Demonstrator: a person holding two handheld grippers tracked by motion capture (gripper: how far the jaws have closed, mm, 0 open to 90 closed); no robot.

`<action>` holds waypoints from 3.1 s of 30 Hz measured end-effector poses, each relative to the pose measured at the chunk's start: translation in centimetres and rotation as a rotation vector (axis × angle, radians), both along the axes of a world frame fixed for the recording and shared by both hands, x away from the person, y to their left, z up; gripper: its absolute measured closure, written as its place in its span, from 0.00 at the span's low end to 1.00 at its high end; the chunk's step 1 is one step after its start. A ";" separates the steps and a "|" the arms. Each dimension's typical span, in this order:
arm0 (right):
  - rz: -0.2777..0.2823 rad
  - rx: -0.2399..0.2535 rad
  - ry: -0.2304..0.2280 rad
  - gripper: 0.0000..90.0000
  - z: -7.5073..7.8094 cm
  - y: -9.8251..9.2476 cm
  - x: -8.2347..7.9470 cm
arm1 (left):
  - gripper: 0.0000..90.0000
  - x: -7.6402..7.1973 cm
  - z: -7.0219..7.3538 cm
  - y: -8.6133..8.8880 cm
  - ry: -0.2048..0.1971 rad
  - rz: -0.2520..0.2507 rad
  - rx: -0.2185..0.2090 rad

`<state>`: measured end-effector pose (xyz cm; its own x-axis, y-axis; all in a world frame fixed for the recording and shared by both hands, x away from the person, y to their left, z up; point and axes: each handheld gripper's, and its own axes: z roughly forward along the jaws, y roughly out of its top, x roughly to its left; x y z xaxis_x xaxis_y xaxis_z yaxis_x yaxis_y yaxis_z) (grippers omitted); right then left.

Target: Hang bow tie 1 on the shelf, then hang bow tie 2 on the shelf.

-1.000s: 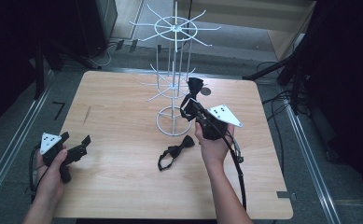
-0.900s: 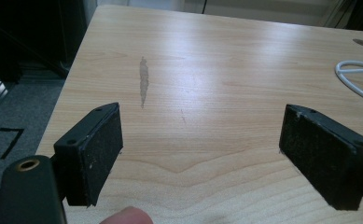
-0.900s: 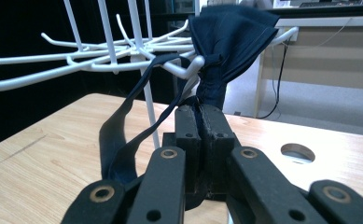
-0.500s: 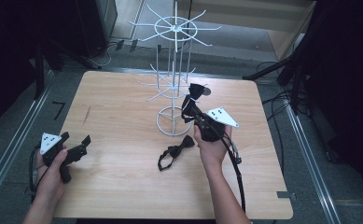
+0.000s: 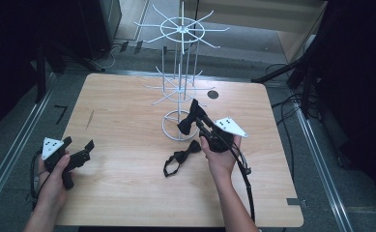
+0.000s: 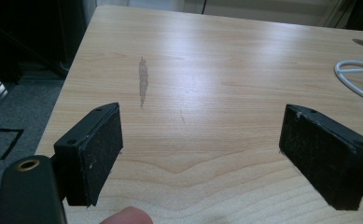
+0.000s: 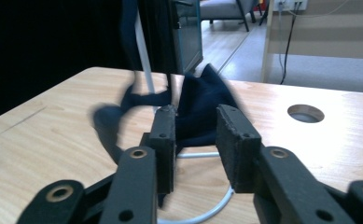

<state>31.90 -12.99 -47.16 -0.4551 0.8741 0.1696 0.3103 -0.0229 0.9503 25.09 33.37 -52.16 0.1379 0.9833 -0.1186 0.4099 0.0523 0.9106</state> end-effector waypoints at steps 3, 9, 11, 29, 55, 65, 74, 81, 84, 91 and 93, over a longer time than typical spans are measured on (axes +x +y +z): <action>0.014 -0.013 0.004 0.70 -0.3 -0.1 -0.4 | 0.15 0.0 0.0 0.0 0.000 -0.001 -0.001; 0.044 -0.054 0.032 0.65 -1.2 -0.4 -1.5 | 0.15 0.0 0.0 0.0 0.001 -0.002 -0.001; 0.057 -0.064 0.043 0.64 -1.5 -0.5 -1.9 | 0.15 0.0 0.0 0.0 -0.001 -0.002 0.001; 0.161 -0.100 0.118 0.62 -3.6 0.4 -3.3 | 0.15 -0.1 0.0 -0.1 0.004 -0.010 0.007; 0.215 -0.208 0.163 0.62 -5.2 2.3 -3.3 | 0.15 0.0 0.0 -0.1 -0.003 -0.014 -0.006; 0.215 -0.276 0.228 0.62 -6.2 2.4 -2.8 | 0.16 0.0 0.0 -0.2 -0.003 -0.013 -0.001; 0.205 -0.305 0.277 0.61 -6.8 2.4 -2.6 | 0.16 0.0 0.0 -0.2 -0.003 -0.014 -0.002; 0.268 -0.269 0.303 0.96 -6.9 2.7 -2.7 | 0.16 0.0 0.0 -0.2 -0.004 -0.014 -0.003; 0.270 -0.265 0.301 1.00 -6.8 2.7 -2.8 | 0.16 0.0 0.0 -0.2 -0.004 -0.014 -0.003; 0.274 -0.237 0.263 1.00 -6.1 2.6 -3.2 | 0.16 0.0 0.0 -0.1 -0.004 -0.017 -0.004; 0.283 -0.219 0.243 1.00 -5.7 2.7 -3.4 | 0.16 0.0 0.0 -0.1 -0.004 -0.016 -0.003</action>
